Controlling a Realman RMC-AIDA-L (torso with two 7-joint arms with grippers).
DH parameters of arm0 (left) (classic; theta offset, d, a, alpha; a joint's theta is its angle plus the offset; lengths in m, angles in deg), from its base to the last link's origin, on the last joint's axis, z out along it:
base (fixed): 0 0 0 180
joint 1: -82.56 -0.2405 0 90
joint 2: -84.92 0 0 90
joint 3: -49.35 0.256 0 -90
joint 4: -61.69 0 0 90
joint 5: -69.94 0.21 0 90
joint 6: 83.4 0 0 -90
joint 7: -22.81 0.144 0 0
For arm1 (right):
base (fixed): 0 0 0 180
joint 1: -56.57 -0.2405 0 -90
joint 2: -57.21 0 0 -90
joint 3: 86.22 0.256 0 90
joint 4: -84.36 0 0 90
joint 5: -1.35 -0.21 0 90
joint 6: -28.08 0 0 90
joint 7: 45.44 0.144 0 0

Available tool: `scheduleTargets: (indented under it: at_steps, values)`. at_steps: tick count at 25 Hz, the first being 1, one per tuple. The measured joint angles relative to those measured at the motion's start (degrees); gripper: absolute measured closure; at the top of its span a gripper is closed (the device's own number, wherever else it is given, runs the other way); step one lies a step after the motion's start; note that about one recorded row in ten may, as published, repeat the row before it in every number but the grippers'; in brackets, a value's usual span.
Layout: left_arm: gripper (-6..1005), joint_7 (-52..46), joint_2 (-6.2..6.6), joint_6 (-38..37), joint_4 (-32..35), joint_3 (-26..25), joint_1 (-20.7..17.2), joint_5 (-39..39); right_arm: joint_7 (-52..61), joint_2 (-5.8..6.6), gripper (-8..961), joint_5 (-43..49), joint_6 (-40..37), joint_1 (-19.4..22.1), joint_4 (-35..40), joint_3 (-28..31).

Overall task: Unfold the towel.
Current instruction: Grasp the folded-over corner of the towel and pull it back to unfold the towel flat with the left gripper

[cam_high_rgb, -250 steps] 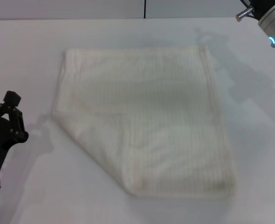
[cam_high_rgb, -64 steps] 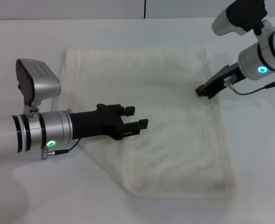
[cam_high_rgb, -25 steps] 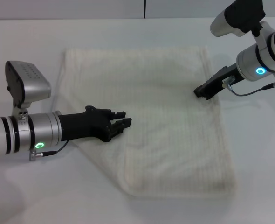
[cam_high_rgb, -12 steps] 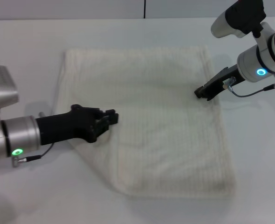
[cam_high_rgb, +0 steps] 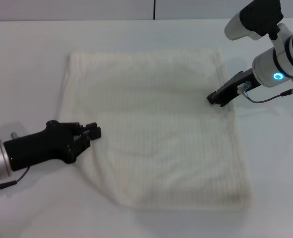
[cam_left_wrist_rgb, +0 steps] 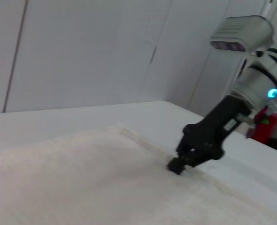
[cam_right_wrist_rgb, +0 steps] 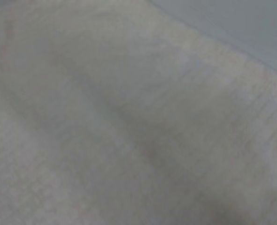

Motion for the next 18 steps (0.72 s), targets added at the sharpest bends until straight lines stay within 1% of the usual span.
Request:
scheduleTargets:
  at_steps: [5, 9, 10, 18]
  values:
    - [894, 3.4, 0.06, -5.3, 0.7, 0.2, -2.2, 0.0, 0.0, 0.0, 954, 0.0, 0.1, 0.0, 0.0, 0.0]
    - [894, 4.7, 0.1, -7.2, 1.1, 0.2, -3.1, 0.0, 0.0, 0.0, 954, 0.0, 0.4, -0.1, 0.0, 0.0]
    - [894, 5.5, 0.15, -8.4, 1.8, 0.1, -4.2, 0.0, 0.0, 0.0, 954, 0.0, 0.6, -0.1, 0.0, 0.0]
    - [894, 6.6, 0.23, -8.5, 2.6, -0.2, -6.0, 0.0, -0.1, 0.0, 954, 0.0, 0.7, -0.4, -0.1, 0.0]
